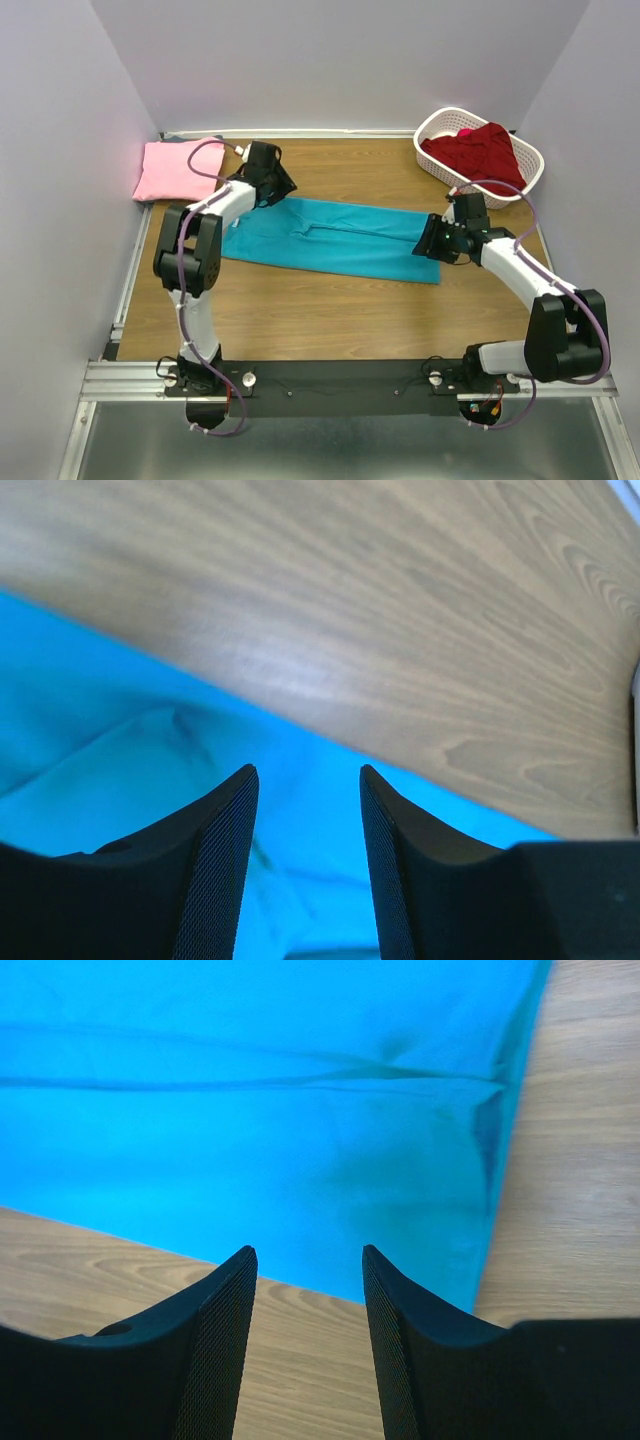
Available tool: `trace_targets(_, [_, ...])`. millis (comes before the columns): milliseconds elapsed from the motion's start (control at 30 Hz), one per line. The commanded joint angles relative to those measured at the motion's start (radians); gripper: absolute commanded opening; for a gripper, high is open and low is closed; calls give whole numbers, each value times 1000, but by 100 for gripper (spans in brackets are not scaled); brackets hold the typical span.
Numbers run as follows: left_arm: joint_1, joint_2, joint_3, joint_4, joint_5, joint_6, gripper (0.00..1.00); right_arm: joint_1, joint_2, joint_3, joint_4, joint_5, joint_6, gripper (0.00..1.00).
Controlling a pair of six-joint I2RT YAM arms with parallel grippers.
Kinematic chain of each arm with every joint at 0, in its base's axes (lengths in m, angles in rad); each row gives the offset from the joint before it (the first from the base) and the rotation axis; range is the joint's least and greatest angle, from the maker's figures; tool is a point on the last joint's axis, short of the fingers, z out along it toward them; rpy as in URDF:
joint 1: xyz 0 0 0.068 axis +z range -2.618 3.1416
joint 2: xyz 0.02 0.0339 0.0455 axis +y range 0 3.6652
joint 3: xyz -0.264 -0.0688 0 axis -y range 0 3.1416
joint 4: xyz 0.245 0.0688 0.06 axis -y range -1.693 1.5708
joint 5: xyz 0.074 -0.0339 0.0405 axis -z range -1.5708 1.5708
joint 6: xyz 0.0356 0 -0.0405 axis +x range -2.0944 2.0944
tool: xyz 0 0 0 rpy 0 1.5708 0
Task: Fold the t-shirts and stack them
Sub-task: Fold the tshirt
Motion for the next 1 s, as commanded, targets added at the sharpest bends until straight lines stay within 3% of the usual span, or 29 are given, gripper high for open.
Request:
trace_targets(0, [-1, -221, -89, -36, -107, -11, 54, 62, 0, 18, 9, 25, -20, 54])
trace_targets(233, [-7, -355, -132, -183, -250, 130, 53, 214, 65, 66, 1, 155, -22, 54])
trace_targets(433, [-13, -377, -290, -192, -226, 170, 46, 310, 141, 102, -10, 292, -25, 54])
trace_targets(667, [-21, -289, -321, -171, -203, 178, 46, 374, 251, 152, -59, 347, -19, 53])
trace_targets(967, [-21, -55, -169, -197, -205, 216, 45, 471, 348, 162, -141, 345, 15, 54])
